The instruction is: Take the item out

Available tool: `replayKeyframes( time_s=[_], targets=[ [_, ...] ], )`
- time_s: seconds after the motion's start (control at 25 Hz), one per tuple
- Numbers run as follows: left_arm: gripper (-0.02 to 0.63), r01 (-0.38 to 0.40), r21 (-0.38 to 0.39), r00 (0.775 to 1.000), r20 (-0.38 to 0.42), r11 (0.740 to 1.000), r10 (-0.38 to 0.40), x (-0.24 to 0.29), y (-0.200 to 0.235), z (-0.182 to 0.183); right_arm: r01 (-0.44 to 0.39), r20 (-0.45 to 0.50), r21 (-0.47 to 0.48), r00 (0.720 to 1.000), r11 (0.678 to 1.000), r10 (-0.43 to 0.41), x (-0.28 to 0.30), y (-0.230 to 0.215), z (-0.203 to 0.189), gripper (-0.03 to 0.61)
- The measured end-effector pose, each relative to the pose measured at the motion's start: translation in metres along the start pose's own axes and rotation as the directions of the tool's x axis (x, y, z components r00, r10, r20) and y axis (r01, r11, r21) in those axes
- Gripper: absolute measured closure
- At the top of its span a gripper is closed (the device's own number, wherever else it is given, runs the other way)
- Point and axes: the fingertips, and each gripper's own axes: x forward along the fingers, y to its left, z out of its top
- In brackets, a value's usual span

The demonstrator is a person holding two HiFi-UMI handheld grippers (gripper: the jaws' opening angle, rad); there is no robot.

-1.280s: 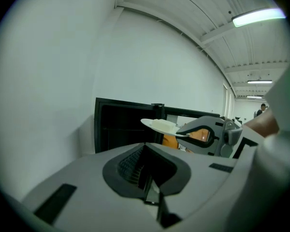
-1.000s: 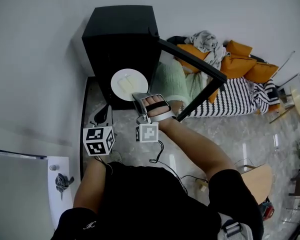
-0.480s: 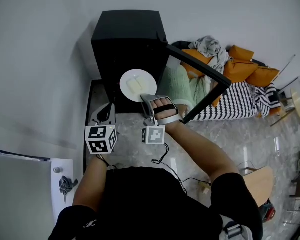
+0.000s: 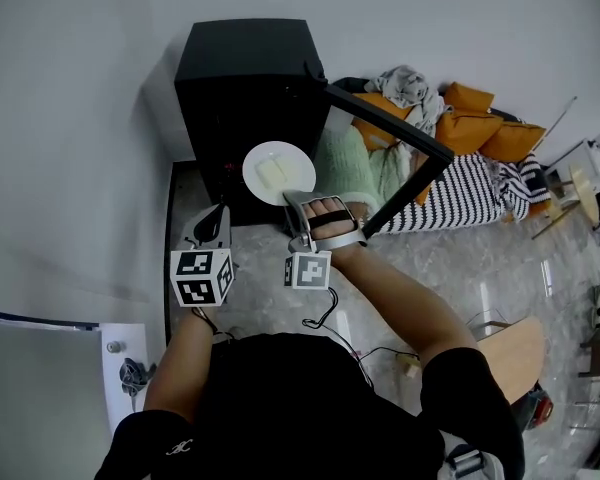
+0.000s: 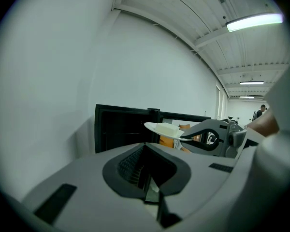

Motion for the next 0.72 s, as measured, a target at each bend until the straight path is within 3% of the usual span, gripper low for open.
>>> replayKeyframes(
  time_s=[0.72],
  targets=[
    [0.606,0.003,-0.025,1.000,-0.014,1.000,-0.004,-0.026,0.011,-0.015,-0.012,-0.002,0.009,1.000,1.000,0.012,-0.010,0.010,0.023,0.552]
  ],
)
